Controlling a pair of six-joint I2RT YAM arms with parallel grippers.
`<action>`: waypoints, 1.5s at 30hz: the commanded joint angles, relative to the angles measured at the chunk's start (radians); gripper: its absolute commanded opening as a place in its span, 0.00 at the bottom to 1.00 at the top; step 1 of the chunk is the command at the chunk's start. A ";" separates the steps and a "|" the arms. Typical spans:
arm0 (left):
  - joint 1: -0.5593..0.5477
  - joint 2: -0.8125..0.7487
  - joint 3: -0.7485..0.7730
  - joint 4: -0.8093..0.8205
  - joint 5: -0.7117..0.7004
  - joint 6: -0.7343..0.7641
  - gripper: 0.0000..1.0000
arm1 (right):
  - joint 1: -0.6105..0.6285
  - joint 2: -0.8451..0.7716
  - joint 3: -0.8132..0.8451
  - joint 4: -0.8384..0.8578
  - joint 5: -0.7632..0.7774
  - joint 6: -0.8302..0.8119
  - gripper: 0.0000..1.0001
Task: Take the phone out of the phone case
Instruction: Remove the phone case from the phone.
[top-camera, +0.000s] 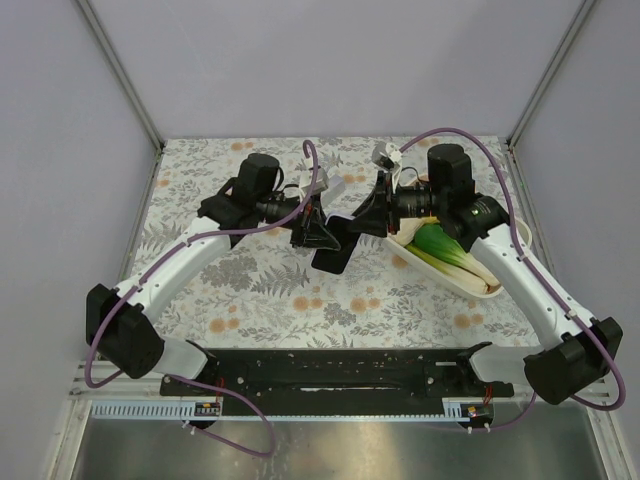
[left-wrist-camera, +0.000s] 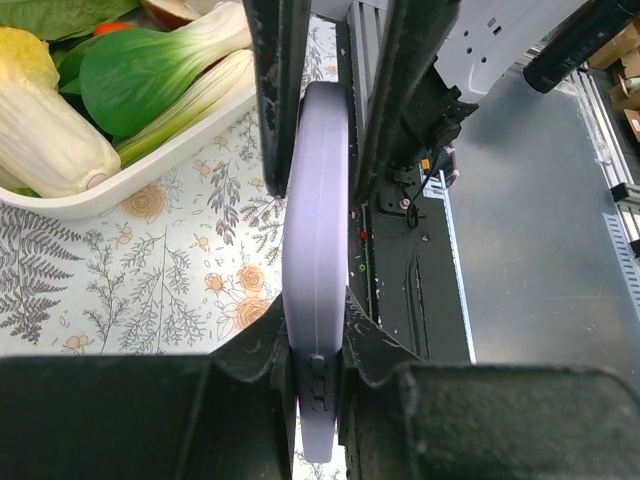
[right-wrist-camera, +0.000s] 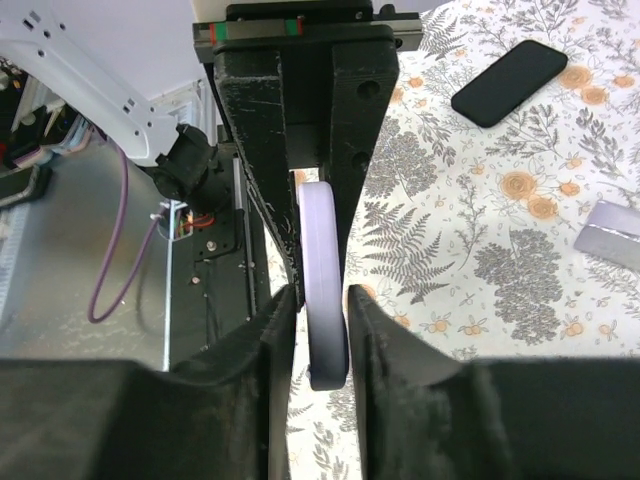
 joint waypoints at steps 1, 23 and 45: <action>0.005 0.005 0.037 0.049 0.028 -0.022 0.00 | -0.001 -0.020 -0.004 0.096 -0.033 0.055 0.42; 0.001 0.013 0.039 0.104 0.040 -0.083 0.00 | 0.008 0.051 -0.059 0.189 -0.097 0.147 0.26; 0.019 0.027 0.155 -0.512 0.057 0.519 0.99 | -0.001 0.061 0.209 -0.255 -0.160 -0.175 0.00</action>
